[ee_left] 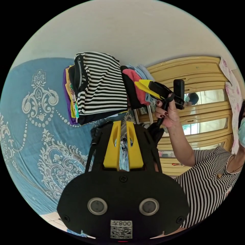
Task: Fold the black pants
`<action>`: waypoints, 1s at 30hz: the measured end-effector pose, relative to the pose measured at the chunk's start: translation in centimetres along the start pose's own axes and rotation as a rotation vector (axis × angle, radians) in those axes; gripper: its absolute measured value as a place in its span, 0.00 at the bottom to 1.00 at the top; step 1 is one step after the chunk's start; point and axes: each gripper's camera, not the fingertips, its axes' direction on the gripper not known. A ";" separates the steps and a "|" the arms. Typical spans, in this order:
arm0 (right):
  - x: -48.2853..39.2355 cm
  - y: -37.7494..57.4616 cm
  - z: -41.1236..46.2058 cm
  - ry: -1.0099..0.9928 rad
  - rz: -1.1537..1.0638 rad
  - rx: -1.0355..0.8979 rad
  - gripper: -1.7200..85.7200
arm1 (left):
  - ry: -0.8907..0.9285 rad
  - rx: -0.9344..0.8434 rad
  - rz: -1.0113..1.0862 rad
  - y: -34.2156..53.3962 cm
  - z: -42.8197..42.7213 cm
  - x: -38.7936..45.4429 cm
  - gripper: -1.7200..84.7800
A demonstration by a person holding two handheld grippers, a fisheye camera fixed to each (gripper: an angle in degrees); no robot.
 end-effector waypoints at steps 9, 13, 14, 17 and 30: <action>-1.0 -5.6 11.7 0.174 0.021 -0.198 0.12 | -0.007 -0.010 -0.133 -4.6 0.3 -7.0 0.06; -0.5 -6.9 14.0 0.187 0.049 -0.213 0.12 | 0.024 -0.011 -0.107 -6.8 -0.3 -7.9 0.06; -0.3 -7.1 14.4 0.190 0.059 -0.210 0.12 | 0.032 -0.017 -0.094 -7.2 -0.4 -7.9 0.06; -0.1 -7.5 14.2 0.164 0.093 -0.179 0.12 | 0.060 -0.030 -0.088 -7.4 -0.7 -8.2 0.06; -0.6 -8.9 4.5 0.159 0.155 0.031 0.11 | 0.110 -0.073 -0.062 -8.4 -1.2 -7.4 0.07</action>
